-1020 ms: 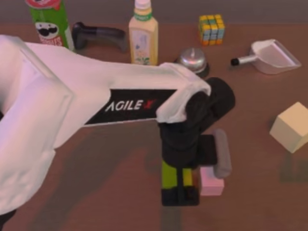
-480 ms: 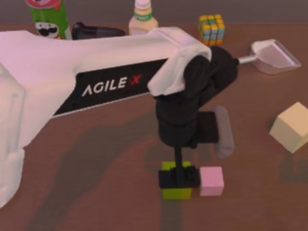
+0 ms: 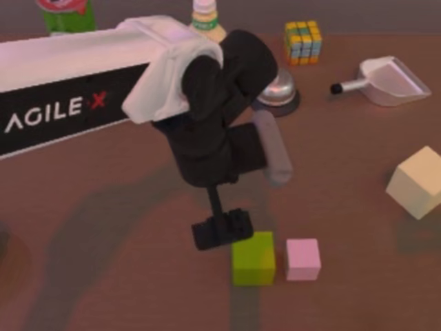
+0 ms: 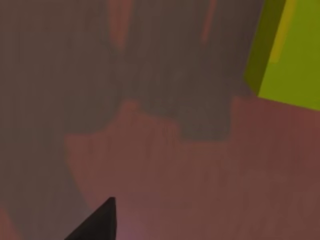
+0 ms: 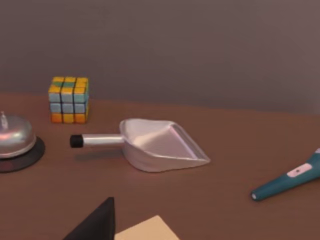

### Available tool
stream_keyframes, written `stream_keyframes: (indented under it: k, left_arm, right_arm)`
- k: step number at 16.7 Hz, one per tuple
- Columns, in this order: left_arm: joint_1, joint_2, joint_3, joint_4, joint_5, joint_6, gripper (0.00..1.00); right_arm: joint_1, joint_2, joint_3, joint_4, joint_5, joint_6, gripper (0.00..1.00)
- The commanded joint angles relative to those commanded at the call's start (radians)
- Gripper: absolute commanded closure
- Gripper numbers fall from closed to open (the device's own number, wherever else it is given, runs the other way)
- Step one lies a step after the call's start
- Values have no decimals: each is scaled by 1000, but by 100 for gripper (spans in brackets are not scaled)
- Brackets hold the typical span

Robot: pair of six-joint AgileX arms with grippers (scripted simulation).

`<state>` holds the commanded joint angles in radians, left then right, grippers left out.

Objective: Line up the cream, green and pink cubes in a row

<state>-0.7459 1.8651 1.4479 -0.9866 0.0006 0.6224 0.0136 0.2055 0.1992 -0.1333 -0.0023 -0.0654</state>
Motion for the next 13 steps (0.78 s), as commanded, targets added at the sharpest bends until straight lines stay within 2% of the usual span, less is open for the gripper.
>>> stream_keyframes:
  k: [3,13]
  left_arm:
    - [111,-243,-198,120,-5,-77,0]
    - [548,-1297,-1040,633,-16,-415,0]
  right_arm:
    - [10,233,192,-132,1,-64,0]
    - [52,1294,913,-678,9,-322,0]
